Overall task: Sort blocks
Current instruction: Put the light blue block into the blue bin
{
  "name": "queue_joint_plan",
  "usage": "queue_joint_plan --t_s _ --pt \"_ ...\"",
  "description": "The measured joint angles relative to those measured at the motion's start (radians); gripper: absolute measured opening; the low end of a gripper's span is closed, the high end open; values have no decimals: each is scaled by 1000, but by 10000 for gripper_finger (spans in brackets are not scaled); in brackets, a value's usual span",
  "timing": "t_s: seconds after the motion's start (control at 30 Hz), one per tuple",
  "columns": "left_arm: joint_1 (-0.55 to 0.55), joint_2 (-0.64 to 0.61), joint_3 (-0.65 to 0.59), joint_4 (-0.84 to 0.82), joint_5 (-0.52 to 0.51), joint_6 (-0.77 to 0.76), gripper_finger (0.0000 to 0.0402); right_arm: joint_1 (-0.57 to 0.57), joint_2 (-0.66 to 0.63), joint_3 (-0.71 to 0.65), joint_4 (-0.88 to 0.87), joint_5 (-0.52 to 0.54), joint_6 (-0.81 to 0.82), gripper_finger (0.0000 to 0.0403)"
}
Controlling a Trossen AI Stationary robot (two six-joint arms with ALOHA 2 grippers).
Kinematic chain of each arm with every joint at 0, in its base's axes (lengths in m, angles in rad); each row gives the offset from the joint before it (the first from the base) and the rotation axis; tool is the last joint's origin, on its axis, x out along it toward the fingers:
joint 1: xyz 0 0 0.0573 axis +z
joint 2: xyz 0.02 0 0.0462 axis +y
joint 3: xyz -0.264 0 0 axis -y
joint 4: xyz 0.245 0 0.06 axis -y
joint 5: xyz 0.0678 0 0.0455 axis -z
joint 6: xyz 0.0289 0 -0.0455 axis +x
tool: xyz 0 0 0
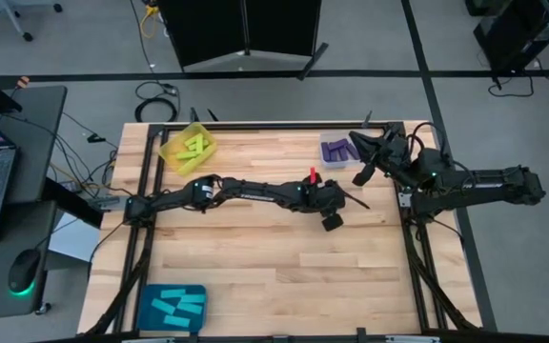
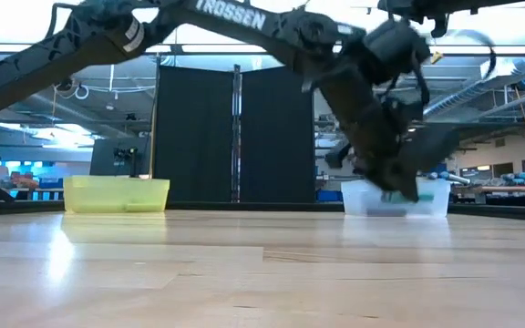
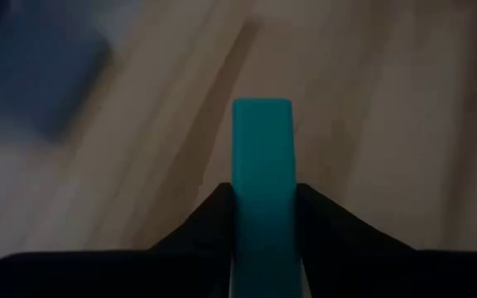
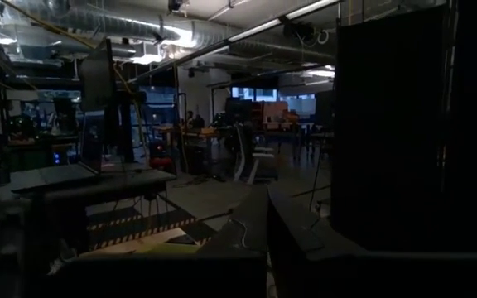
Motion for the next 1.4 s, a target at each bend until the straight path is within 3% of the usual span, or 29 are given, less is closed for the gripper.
queue_joint_plan --t_s 0.17,0.33,0.43,0.63,0.8,1.0,1.17,1.4 --pt "-22 -43 -26 11 37 14 105 0 -3 0 9 0 -20 9" --pt "-54 -166 -183 143 37 36 105 0 -3 0 9 0 -22 9" --pt "-60 -302 -372 299 39 33 105 0 -4 0 9 0 -29 9" --pt "-61 -609 -891 655 109 -22 105 0 -4 0 24 0 -46 9" --pt "-114 -890 -1230 716 120 16 105 0 -4 0 31 0 -47 9" --pt "-272 -1252 -1536 715 241 44 105 0 -4 0 31 0 -47 9" --pt "-474 -1478 -1679 650 297 -141 105 0 -4 0 30 0 -43 9" --pt "-791 -1522 -1708 522 349 -509 105 0 -4 0 30 0 -20 9"
